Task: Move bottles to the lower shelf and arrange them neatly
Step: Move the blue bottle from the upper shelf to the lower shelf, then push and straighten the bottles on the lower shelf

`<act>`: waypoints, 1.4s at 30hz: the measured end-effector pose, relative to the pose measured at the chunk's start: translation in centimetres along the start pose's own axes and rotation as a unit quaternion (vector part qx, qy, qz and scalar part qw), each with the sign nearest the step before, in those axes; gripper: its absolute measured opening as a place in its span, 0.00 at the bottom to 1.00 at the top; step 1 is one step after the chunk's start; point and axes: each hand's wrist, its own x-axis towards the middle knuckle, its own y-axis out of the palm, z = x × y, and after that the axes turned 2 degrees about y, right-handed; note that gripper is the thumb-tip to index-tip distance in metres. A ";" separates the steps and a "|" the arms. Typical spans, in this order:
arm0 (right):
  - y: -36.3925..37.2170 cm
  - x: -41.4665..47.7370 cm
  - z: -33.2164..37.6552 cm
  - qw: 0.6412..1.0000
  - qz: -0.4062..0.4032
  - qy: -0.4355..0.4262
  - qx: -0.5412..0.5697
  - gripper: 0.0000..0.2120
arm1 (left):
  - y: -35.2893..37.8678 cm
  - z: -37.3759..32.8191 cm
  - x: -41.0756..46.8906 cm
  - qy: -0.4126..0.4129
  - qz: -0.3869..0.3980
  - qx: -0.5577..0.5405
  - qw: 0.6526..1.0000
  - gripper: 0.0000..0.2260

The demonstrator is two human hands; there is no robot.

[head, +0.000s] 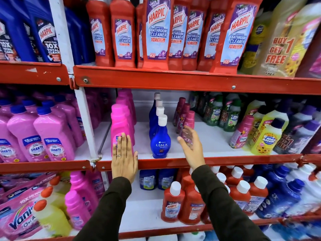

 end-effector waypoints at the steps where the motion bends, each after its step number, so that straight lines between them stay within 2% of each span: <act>1: -1.1 0.3 0.0 1.000 -0.022 -0.003 -0.002 0.23 | -0.1 -0.3 -0.1 -0.003 -0.002 -0.009 1.000 0.34; 9: -10.0 2.1 -0.6 0.977 -0.210 -0.001 -0.030 0.25 | 0.5 -8.5 0.3 0.043 -0.008 -0.056 0.997 0.32; 14: -14.4 4.1 -1.3 0.951 -0.296 0.045 -0.072 0.29 | 1.9 -11.1 0.4 0.039 0.013 -0.061 0.997 0.34; 20: -17.8 7.0 -1.9 0.942 -0.297 0.099 -0.120 0.32 | 2.8 -11.4 0.4 0.030 0.018 -0.065 0.997 0.33; 27: -18.7 8.6 -2.4 0.953 -0.255 0.130 -0.101 0.29 | 3.3 -11.5 0.5 0.027 -0.005 -0.069 0.997 0.33; 32: -19.0 8.6 -2.7 0.945 -0.281 0.139 -0.094 0.27 | 3.3 -11.6 0.5 0.032 -0.014 -0.066 0.997 0.33; 42: -15.3 5.5 -1.1 0.961 -0.251 0.073 -0.089 0.26 | 3.0 -11.5 0.5 0.034 -0.010 -0.058 0.998 0.33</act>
